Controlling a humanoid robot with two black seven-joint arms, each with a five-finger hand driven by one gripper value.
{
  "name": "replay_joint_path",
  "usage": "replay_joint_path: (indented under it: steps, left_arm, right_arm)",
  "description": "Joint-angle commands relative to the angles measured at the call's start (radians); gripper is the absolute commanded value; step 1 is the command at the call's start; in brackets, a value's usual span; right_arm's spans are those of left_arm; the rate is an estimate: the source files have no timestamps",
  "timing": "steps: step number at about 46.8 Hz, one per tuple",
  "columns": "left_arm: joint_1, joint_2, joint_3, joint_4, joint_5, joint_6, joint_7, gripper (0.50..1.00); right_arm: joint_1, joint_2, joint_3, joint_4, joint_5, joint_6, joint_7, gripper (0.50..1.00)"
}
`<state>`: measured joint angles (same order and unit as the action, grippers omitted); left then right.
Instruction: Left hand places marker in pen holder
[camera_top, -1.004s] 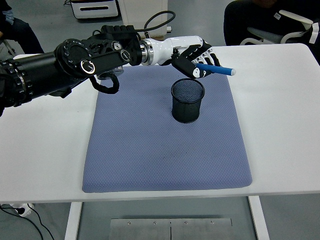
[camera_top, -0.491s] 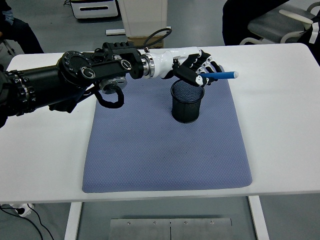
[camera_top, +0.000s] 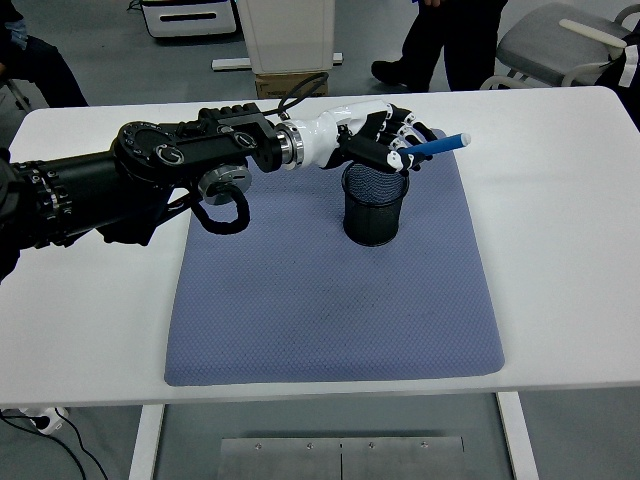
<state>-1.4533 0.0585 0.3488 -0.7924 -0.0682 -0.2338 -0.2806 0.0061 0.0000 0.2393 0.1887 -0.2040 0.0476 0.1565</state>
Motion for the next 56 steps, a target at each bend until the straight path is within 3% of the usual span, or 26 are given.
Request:
replay_joint_path:
  steps: [1, 3, 10, 11, 12, 15, 38, 51, 56]
  left_arm:
    - [0.005, 0.001, -0.002, -0.001, -0.001, 0.001, 0.0, 0.587]
    - [0.011, 0.001, -0.002, -0.001, -0.001, 0.001, 0.0, 0.607]
    - [0.024, 0.003, -0.019, -0.001, -0.001, 0.002, 0.0, 0.809]
    - [0.024, 0.003, -0.019, -0.001, -0.001, 0.002, 0.0, 0.81]
    - [0.024, 0.004, -0.028, 0.001, -0.002, 0.011, -0.002, 0.94]
    - [0.022, 0.007, -0.039, 0.001, -0.002, 0.017, -0.002, 1.0]
    - [0.031, 0.099, -0.139, 0.006, -0.005, 0.021, -0.009, 1.0]
    - [0.108, 0.202, -0.174, 0.052, 0.007, 0.031, -0.009, 1.0]
    - [0.16, 0.241, -0.203, 0.119, 0.004, 0.033, -0.011, 1.0]
  right_arm:
    - [0.0, 0.0, 0.0, 0.0, 0.0, 0.0, 0.0, 1.0]
    - [0.0, 0.0, 0.0, 0.0, 0.0, 0.0, 0.0, 1.0]
    - [0.0, 0.0, 0.0, 0.0, 0.0, 0.0, 0.0, 1.0]
    - [0.0, 0.0, 0.0, 0.0, 0.0, 0.0, 0.0, 1.0]
    - [0.0, 0.0, 0.0, 0.0, 0.0, 0.0, 0.0, 1.0]
    - [0.0, 0.0, 0.0, 0.0, 0.0, 0.0, 0.0, 1.0]
    - [0.0, 0.0, 0.0, 0.0, 0.0, 0.0, 0.0, 1.0]
    - [0.0, 0.0, 0.0, 0.0, 0.0, 0.0, 0.0, 1.0]
    - [0.0, 0.0, 0.0, 0.0, 0.0, 0.0, 0.0, 1.0]
